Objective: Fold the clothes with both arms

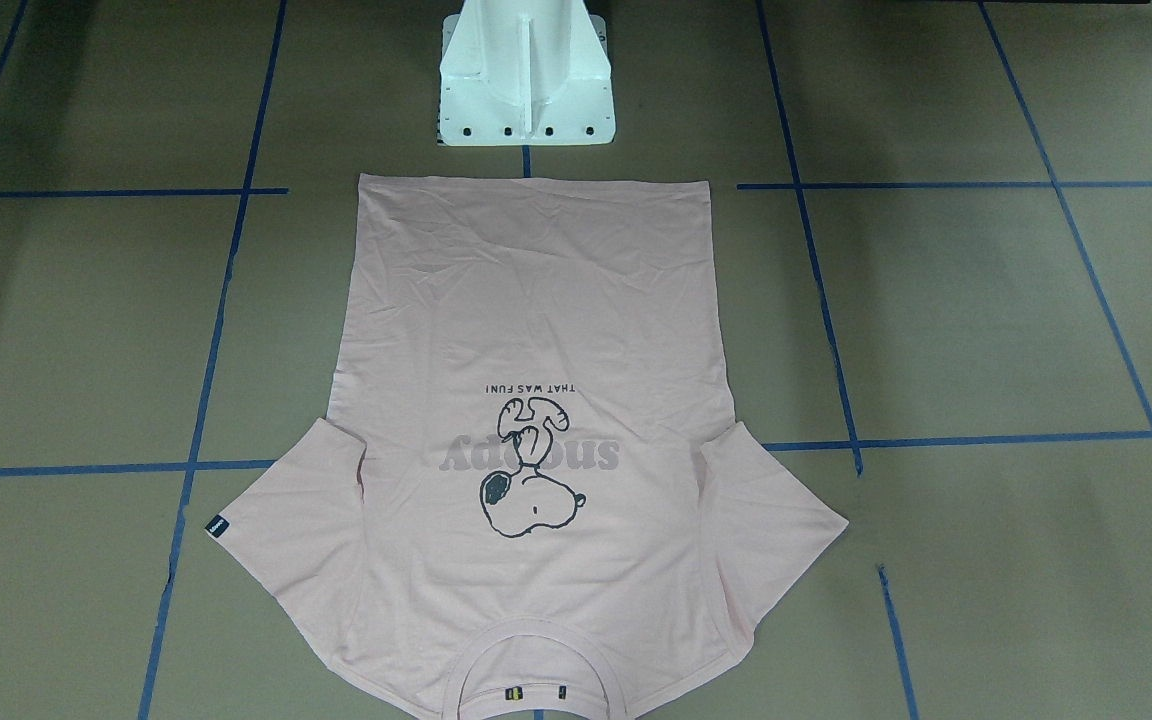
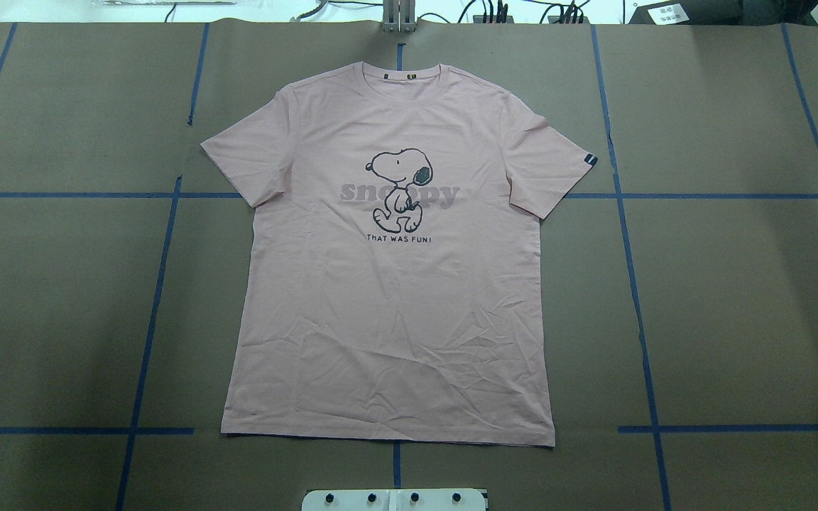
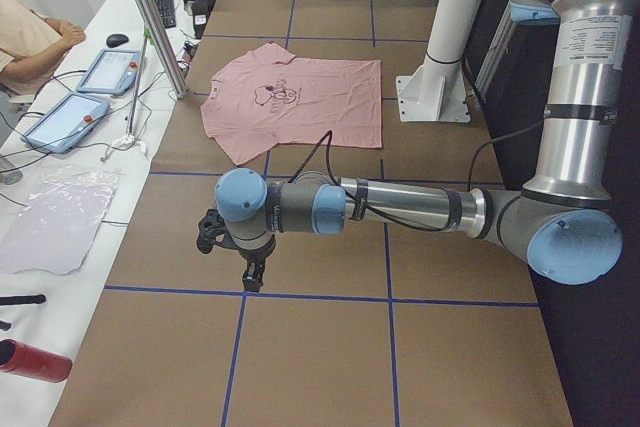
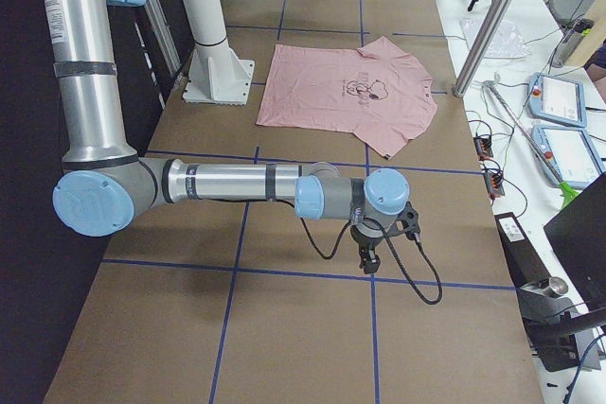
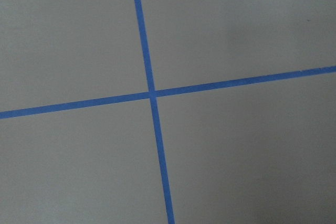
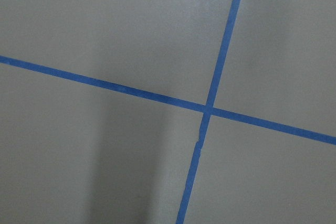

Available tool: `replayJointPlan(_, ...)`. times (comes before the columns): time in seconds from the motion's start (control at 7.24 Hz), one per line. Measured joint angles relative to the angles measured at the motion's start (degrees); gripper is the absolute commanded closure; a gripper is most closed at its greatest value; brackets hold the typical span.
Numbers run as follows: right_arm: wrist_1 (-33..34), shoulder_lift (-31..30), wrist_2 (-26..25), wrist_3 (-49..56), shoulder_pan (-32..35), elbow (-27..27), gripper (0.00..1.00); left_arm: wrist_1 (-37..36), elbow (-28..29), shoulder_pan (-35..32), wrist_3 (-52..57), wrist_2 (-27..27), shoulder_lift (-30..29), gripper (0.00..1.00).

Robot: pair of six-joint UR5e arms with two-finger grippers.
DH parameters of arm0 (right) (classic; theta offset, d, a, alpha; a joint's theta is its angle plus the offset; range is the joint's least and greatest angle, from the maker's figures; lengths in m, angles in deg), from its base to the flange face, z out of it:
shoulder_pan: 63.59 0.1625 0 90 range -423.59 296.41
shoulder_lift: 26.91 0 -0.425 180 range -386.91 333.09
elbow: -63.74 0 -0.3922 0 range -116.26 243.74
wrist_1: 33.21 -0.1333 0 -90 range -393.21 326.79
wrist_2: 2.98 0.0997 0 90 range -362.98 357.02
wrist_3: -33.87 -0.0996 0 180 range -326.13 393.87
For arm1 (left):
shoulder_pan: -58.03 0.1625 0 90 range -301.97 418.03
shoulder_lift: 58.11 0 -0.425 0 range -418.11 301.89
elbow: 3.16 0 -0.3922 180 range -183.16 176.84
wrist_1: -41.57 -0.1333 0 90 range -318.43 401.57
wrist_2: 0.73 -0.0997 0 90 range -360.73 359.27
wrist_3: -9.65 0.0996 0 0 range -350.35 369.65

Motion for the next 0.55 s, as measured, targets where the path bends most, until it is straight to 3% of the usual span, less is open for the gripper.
replayJointPlan(0.55, -0.92, -0.57, -0.04, -0.02, -0.11, -0.18, 0.0, 0.02, -2.36, -0.97, -0.36, 0.01, 0.5, 0.0)
